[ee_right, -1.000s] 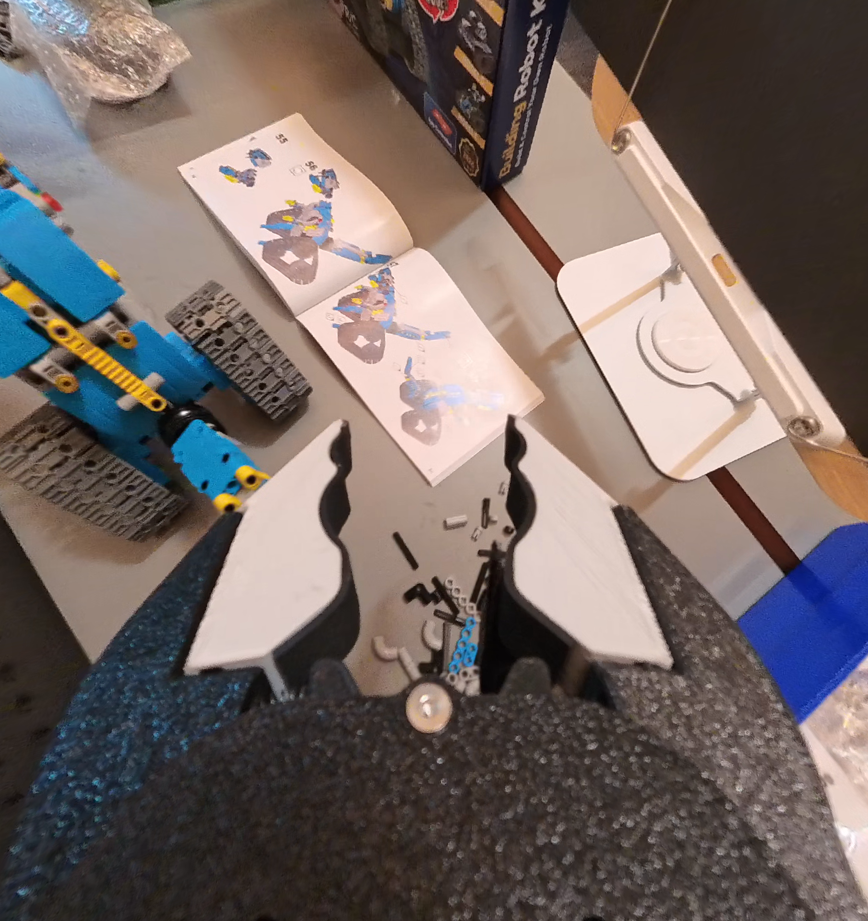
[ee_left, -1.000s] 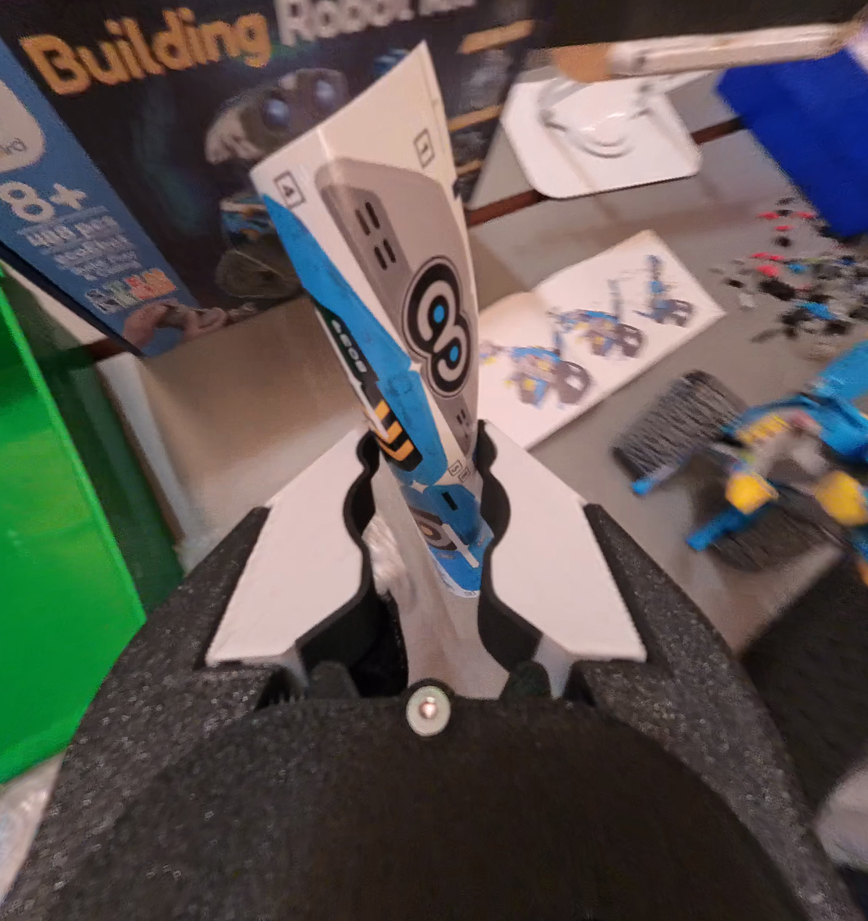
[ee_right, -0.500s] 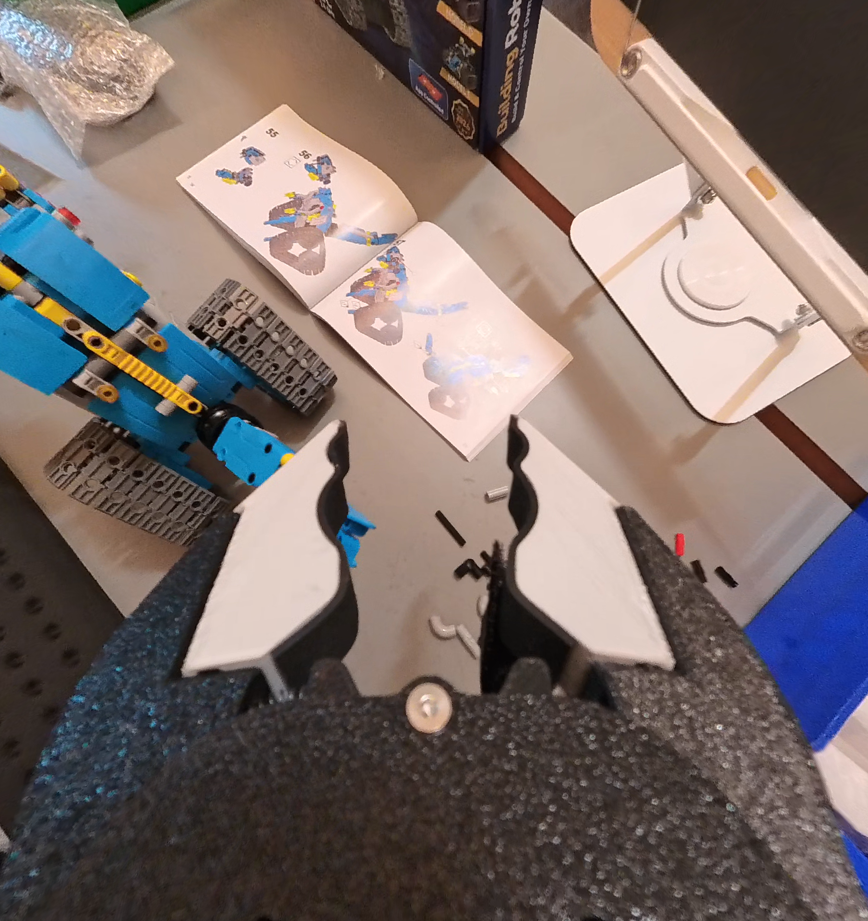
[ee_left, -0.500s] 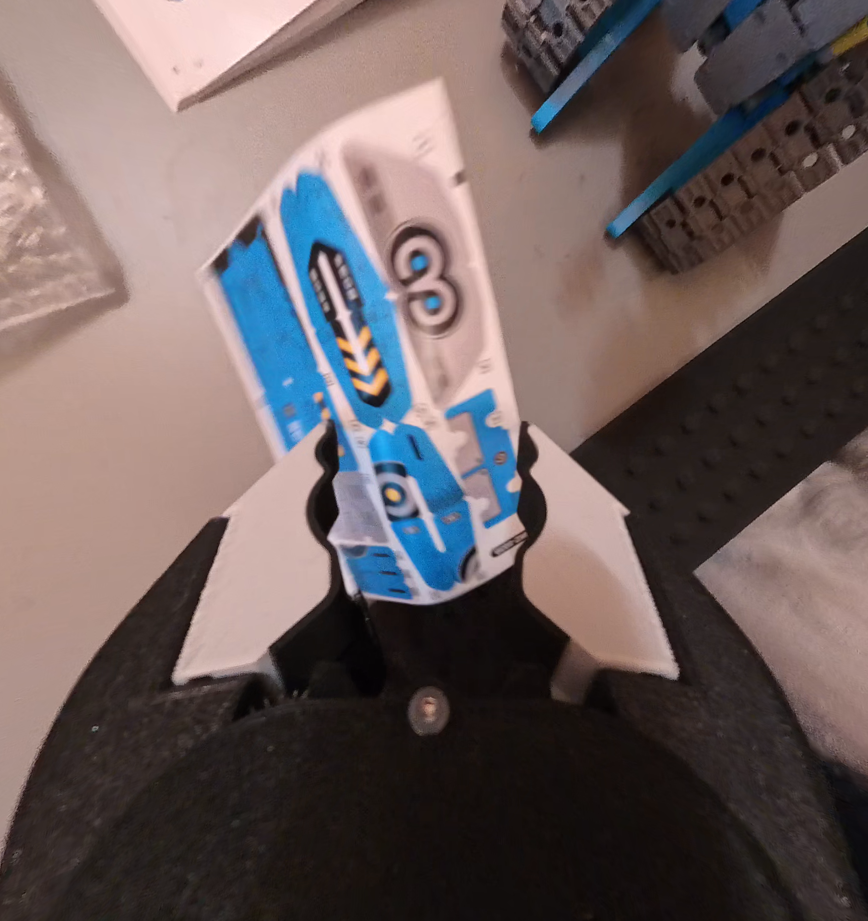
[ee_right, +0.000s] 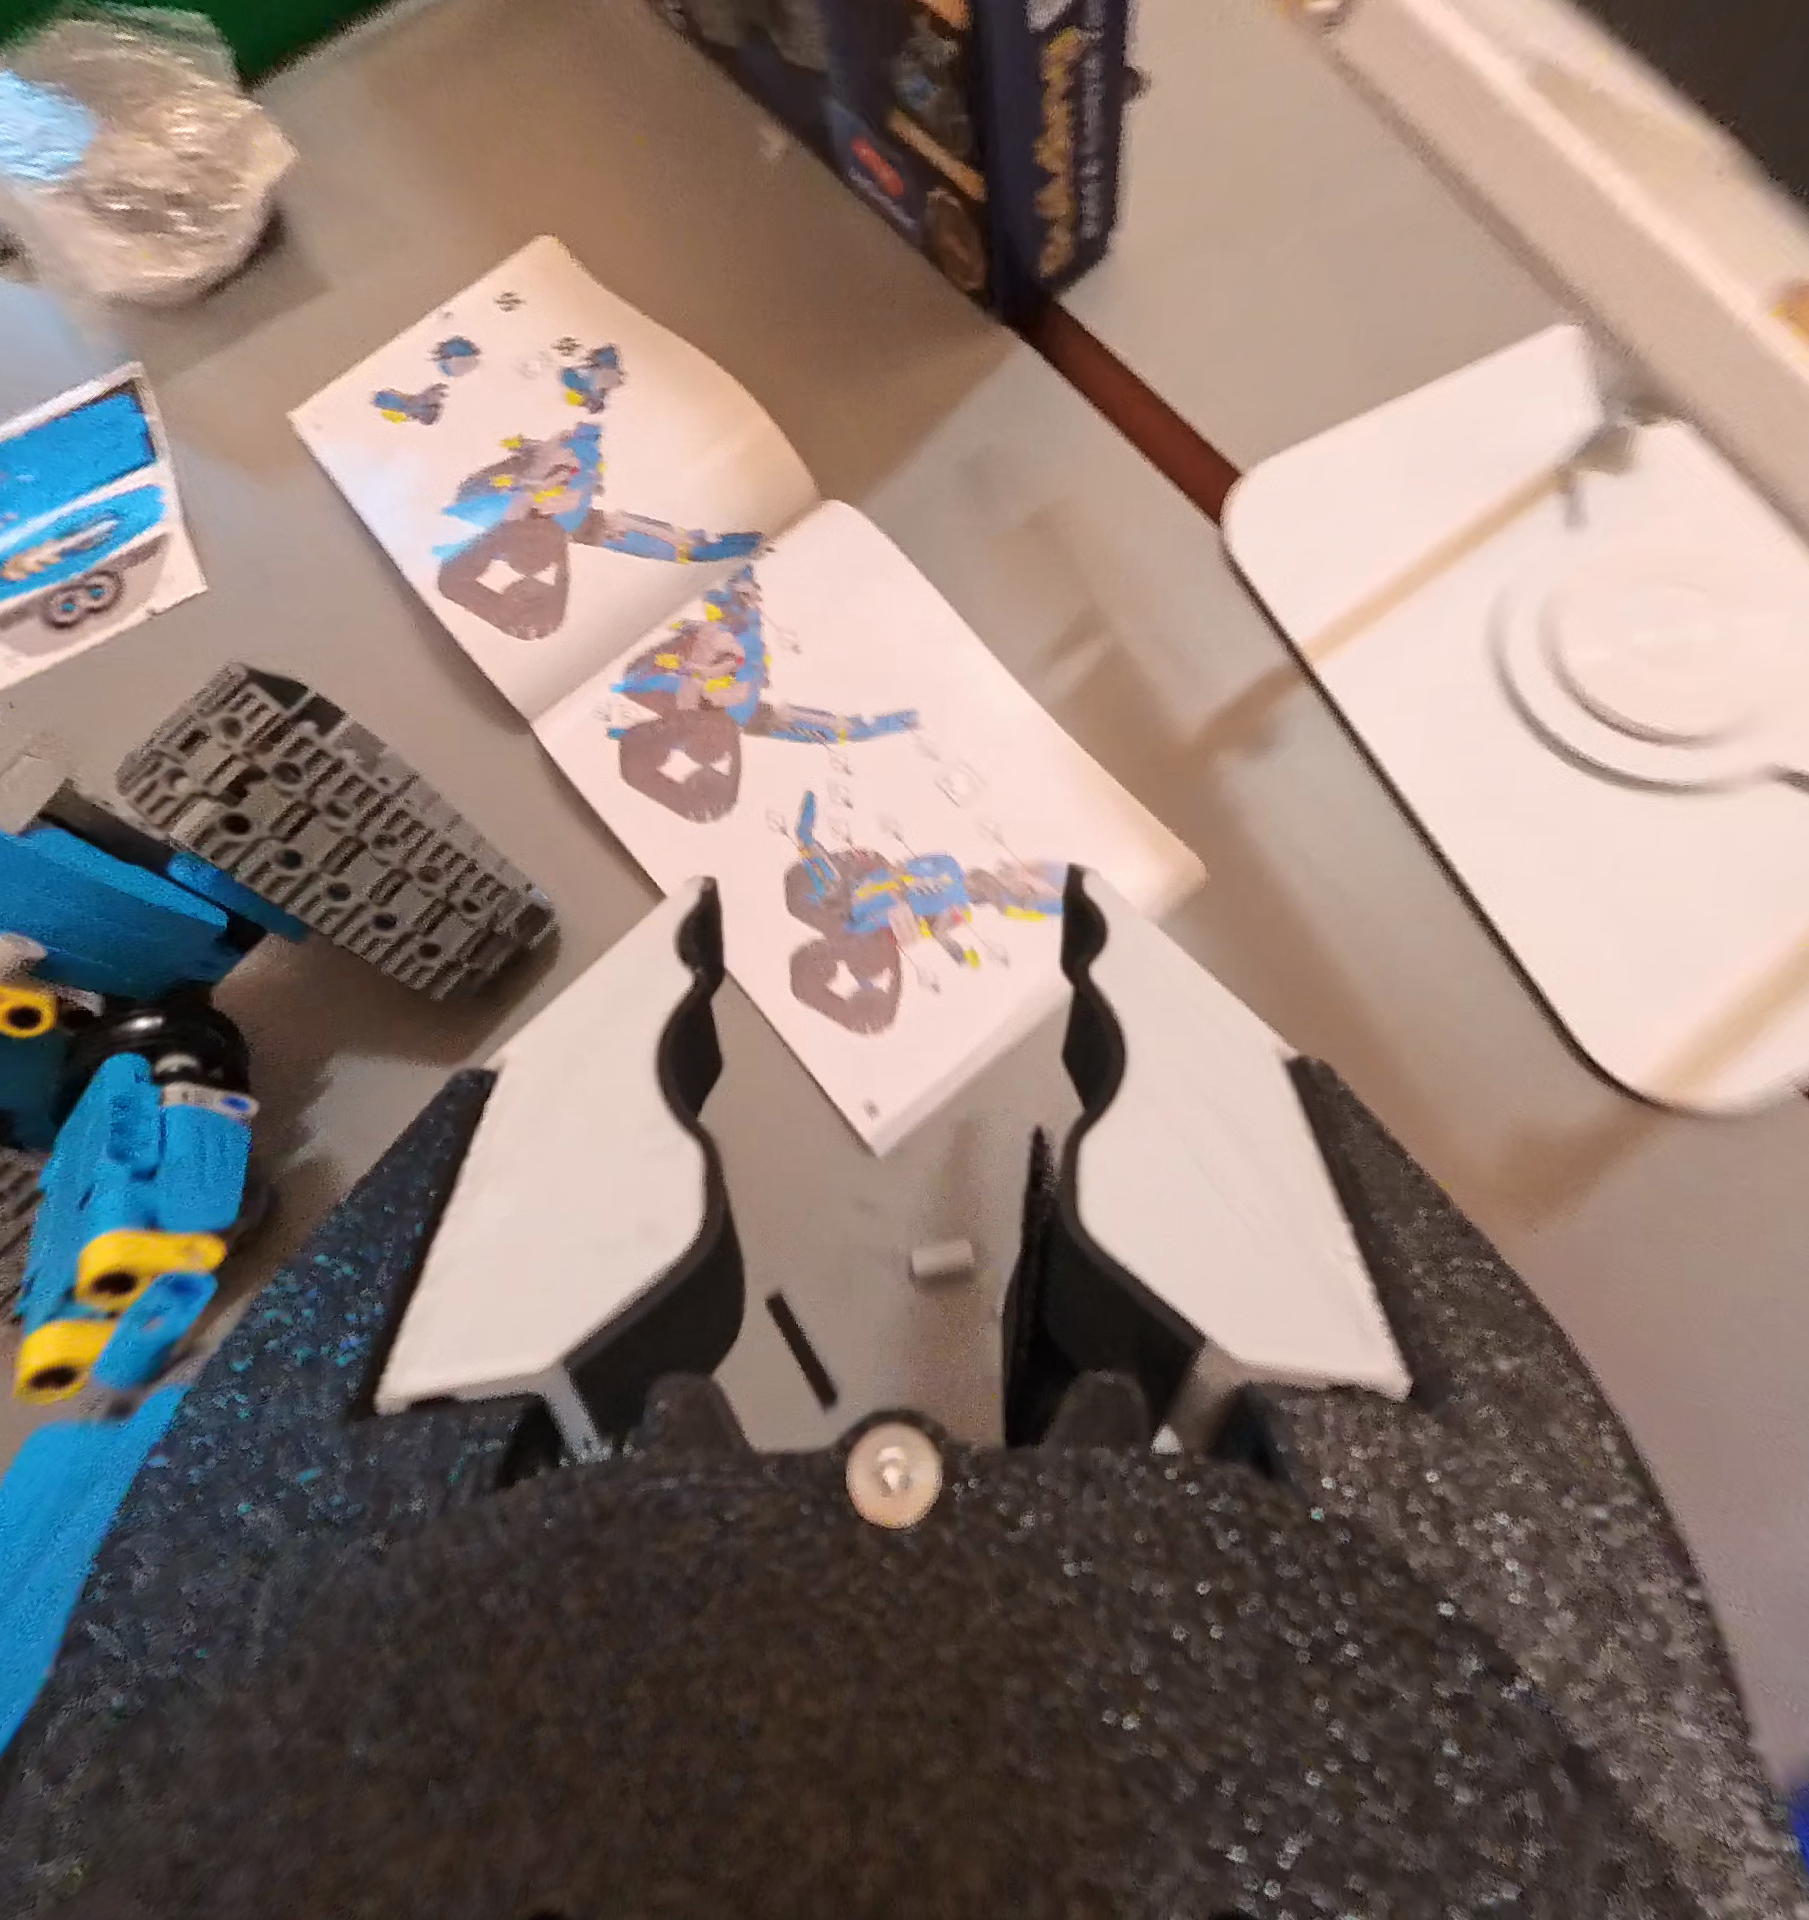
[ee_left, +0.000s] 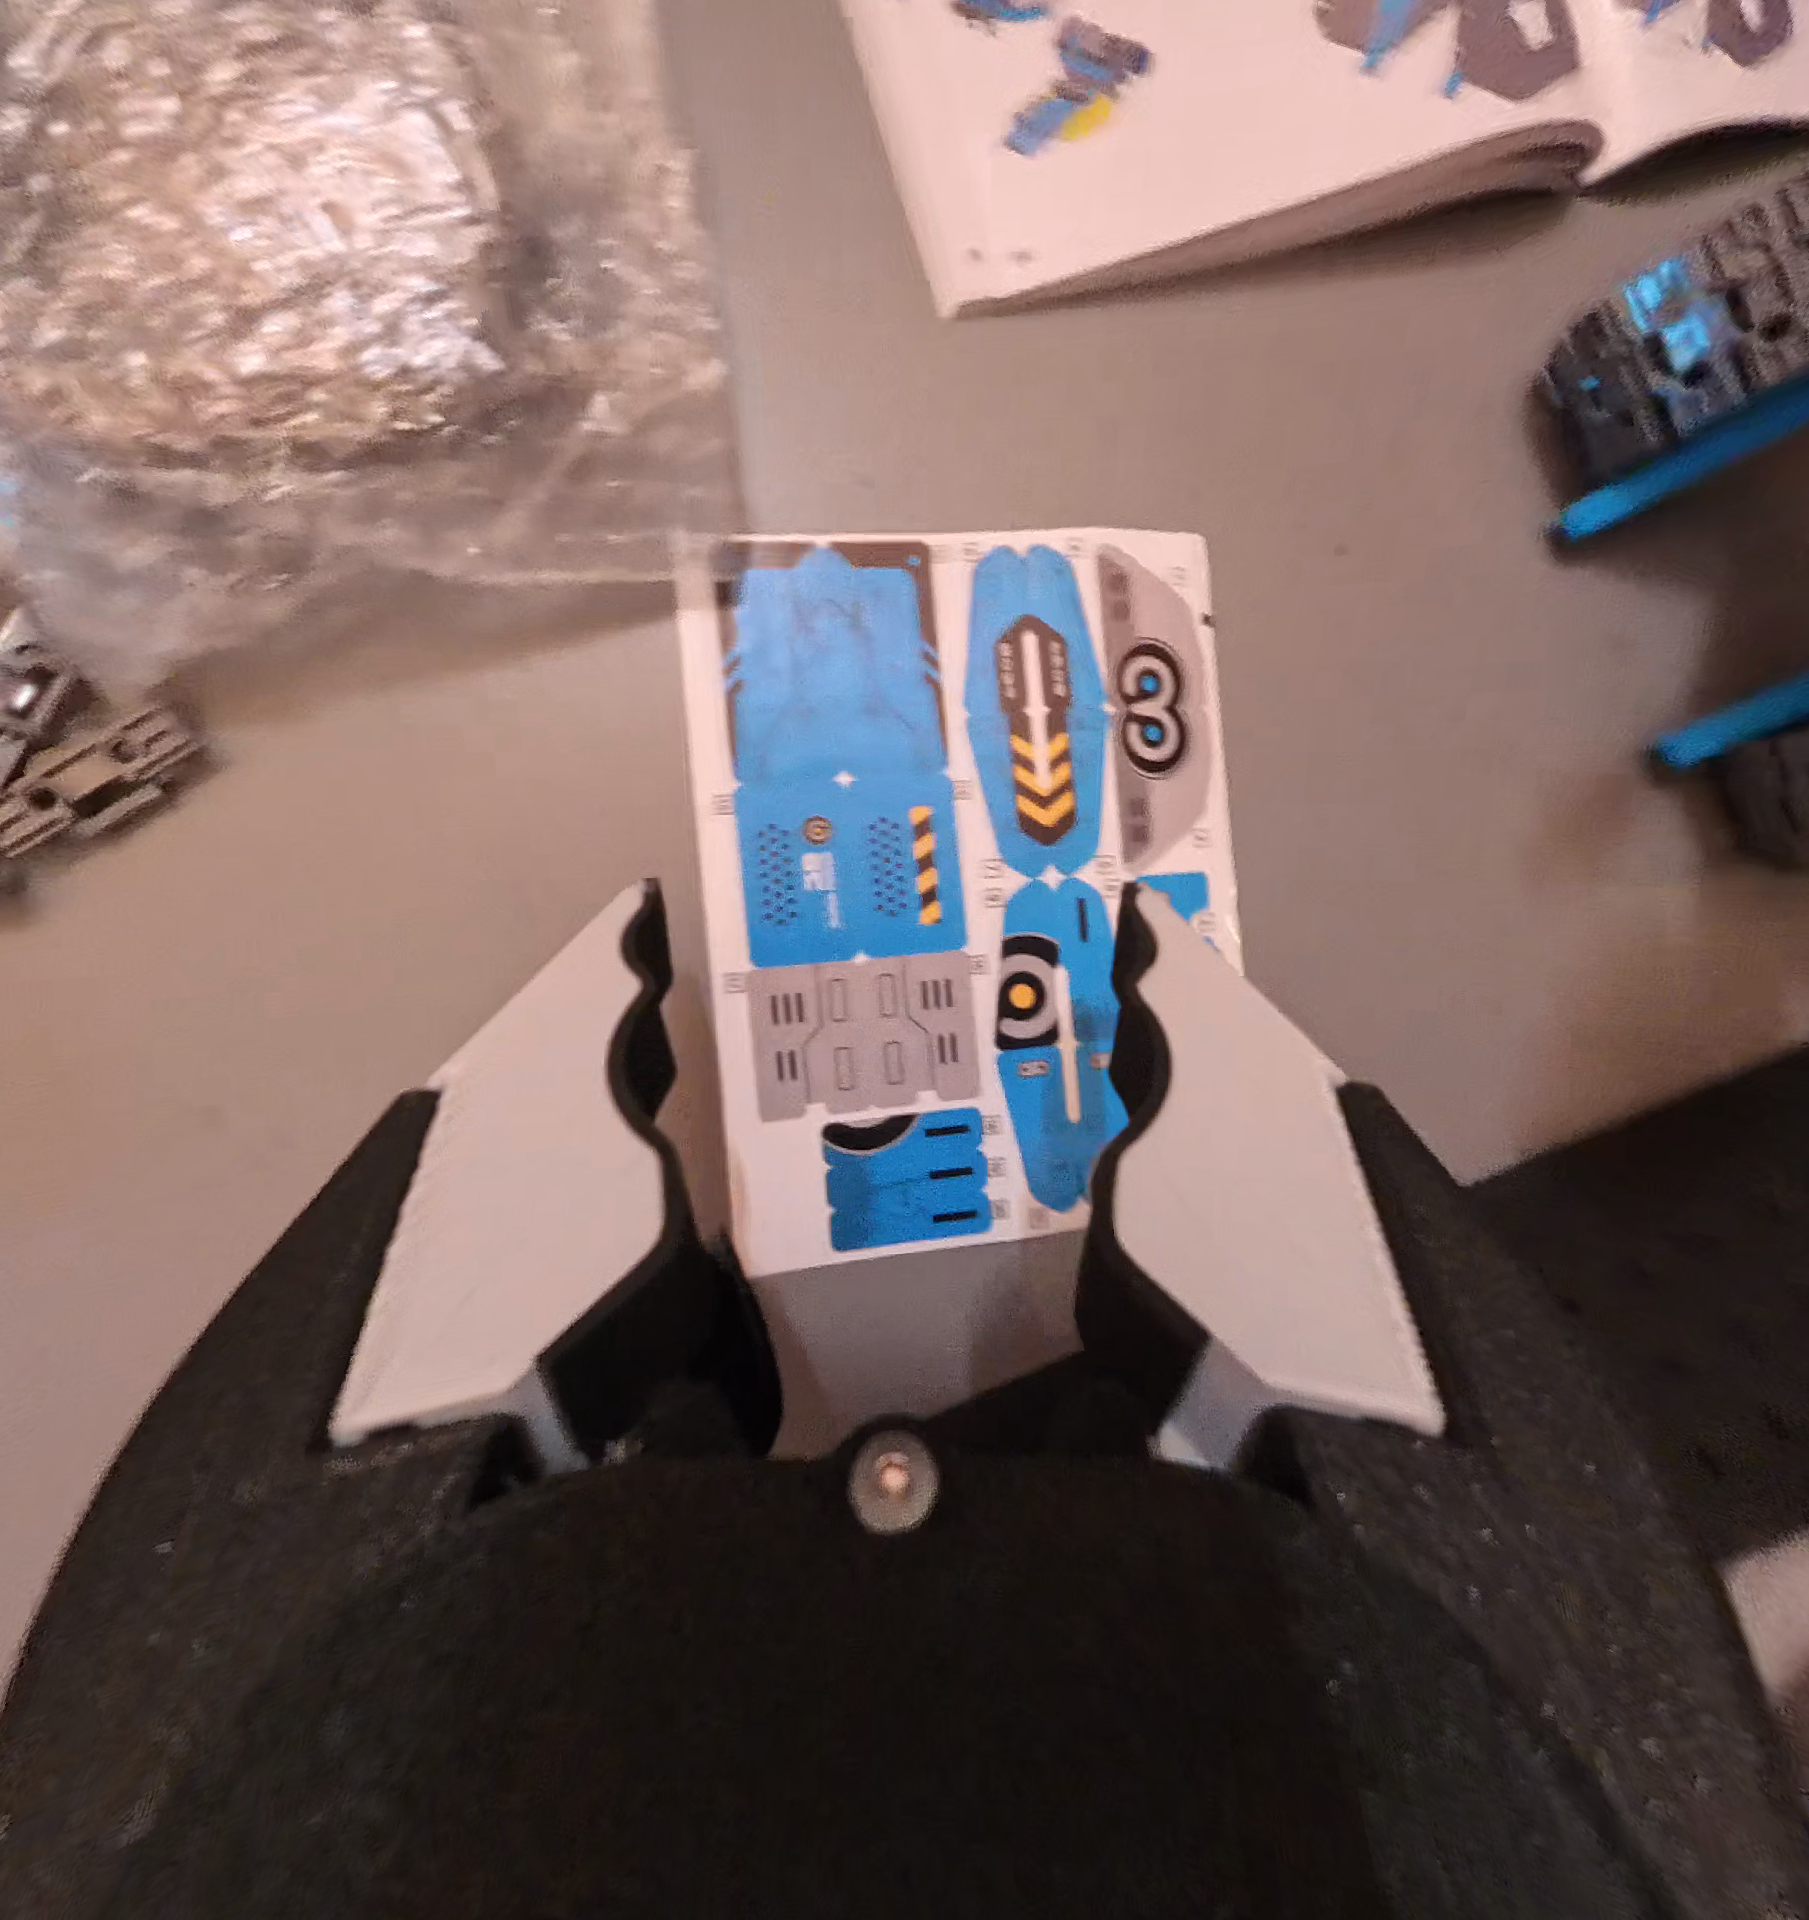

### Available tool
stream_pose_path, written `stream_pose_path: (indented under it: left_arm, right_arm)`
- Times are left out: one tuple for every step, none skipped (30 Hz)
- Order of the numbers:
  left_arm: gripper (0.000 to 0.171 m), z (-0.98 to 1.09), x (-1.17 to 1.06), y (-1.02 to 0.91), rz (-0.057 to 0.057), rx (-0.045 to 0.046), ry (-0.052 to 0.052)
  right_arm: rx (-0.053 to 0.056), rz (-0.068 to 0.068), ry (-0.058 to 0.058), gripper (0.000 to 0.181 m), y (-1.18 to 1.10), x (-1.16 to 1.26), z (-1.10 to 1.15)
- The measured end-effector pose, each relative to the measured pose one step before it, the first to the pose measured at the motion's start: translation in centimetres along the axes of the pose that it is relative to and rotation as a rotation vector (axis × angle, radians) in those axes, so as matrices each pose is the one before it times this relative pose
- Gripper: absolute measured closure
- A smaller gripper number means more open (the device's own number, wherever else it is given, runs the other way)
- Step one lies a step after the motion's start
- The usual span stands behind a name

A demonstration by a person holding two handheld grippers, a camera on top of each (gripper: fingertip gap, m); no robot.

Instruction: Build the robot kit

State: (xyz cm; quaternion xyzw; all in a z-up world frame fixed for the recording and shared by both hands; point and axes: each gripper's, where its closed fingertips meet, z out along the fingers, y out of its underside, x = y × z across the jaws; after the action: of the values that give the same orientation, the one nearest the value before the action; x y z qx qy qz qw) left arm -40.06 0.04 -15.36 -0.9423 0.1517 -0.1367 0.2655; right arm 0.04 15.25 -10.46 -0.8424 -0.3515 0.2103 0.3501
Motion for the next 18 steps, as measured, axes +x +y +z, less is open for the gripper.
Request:
stream_pose_path:
  left_arm:
    - [0.084,0.096,-0.452,-0.066,-0.0188,0.02389,-0.0095]
    - [0.084,0.078,-0.215,-0.139,-0.0158,0.02505,-0.0046]
    - [0.082,0.116,-0.088,0.006,-0.01,0.01399,-0.004]
    - [0.079,0.177,0.018,0.174,-0.0033,-0.00003,-0.0009]
    - [0.076,0.205,0.031,0.277,-0.0012,-0.0065,-0.001]
    - [0.074,0.197,-0.033,0.271,-0.0031,-0.00523,-0.0041]
    - [0.074,0.134,-0.031,0.197,-0.0063,0.00087,-0.0023]
    - [0.074,0.086,0.036,0.104,-0.0066,0.0066,0.0012]
    - [0.074,0.052,0.025,-0.018,-0.0024,0.01302,-0.0013]
    - [0.074,0.052,0.026,-0.083,0.0019,0.0155,-0.0029]
    - [0.074,0.058,0.119,-0.12,0.0021,0.01525,0.0021]
    - [0.075,0.051,0.262,-0.16,0.0005,0.01495,0.0111]
    - [0.077,0.037,0.275,-0.239,-0.001,0.01582,0.0136]
    - [0.079,-0.006,0.167,-0.346,-0.0015,0.02004,0.007]
    - [0.08,-0.015,0.033,-0.423,-0.0003,0.02264,-0.0002]
    - [0.081,-0.045,-0.029,-0.477,0.0007,0.02552,-0.0032]
    - [0.082,-0.04,0.007,-0.493,-0.0001,0.02673,-0.0012]
    - [0.082,0.005,0.096,-0.378,-0.0022,0.01961,0.0057]
  right_arm:
    - [0.0023,-0.0156,-0.0456,0.116,-0.08,-0.456,1.295]
    - [-0.0093,-0.026,-0.0433,0.117,0.083,-0.56,1.3]
    - [-0.0056,-0.0385,-0.039,0.117,0.02,-0.69,1.202]
    - [0.0073,-0.0404,-0.029,0.117,-0.207,-0.69,1.028]
    - [0.014,-0.0379,-0.022,0.118,-0.351,-0.607,0.873]
    - [0.0066,-0.0318,-0.0091,0.119,-0.266,-0.365,0.801]
    - [-0.0033,-0.0297,-0.0008,0.12,-0.129,-0.192,0.749]
    - [-0.0079,-0.0312,0.0022,0.119,-0.031,-0.163,0.692]
    - [-0.0055,-0.0277,0.0134,0.119,-0.047,0.019,0.624]
    - [-0.0115,-0.0216,0.0174,0.119,0.065,0.112,0.587]
    - [-0.0133,-0.0166,0.0062,0.119,0.137,-0.038,0.565]
    - [-0.0114,-0.0094,-0.0031,0.118,0.144,-0.139,0.562]
    - [-0.0069,-0.0037,0.0089,0.118,0.079,0.073,0.516]
    - [-0.0053,0.0025,0.0179,0.119,0.068,0.238,0.5]
    - [-0.0039,0.0135,0.0014,0.116,0.022,0.012,0.456]
    - [-0.0005,0.016,-0.0036,0.113,0.009,-0.024,0.398]
    - [-0.0088,0.0136,0.0107,0.11,0.216,0.181,0.387]
    - [-0.0299,0.0087,0.0064,0.108,0.61,0.085,0.438]
